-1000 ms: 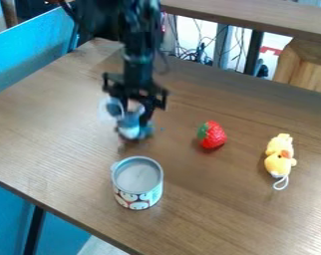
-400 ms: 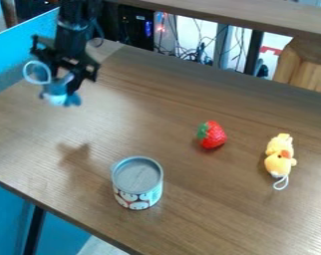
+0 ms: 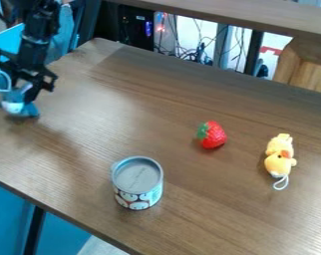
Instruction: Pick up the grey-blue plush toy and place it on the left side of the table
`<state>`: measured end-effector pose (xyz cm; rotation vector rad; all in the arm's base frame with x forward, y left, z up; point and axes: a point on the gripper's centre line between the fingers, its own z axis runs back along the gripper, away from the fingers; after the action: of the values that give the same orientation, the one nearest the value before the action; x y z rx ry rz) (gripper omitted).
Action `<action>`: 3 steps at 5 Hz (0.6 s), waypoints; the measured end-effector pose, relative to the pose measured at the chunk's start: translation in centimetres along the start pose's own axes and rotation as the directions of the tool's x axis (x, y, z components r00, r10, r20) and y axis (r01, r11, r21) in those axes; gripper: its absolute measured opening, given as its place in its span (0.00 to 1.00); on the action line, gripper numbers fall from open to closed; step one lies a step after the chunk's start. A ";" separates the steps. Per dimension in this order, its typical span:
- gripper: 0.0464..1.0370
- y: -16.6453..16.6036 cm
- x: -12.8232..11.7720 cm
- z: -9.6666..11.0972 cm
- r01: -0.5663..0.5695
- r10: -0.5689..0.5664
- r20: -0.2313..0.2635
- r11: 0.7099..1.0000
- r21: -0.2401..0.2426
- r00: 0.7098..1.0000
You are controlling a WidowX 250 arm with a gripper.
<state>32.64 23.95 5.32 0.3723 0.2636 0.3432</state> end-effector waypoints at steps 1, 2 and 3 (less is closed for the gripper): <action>0.38 1.2 -0.2 -1.1 -0.004 0.004 -0.055 1.000 0.000 0.999; 0.24 1.2 -0.3 -1.0 0.003 -0.006 -0.086 0.999 -0.040 0.996; 0.24 1.1 -0.7 -0.9 -0.019 0.004 -0.098 0.988 -0.151 0.995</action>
<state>31.44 24.93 5.02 0.2068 0.3286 0.3907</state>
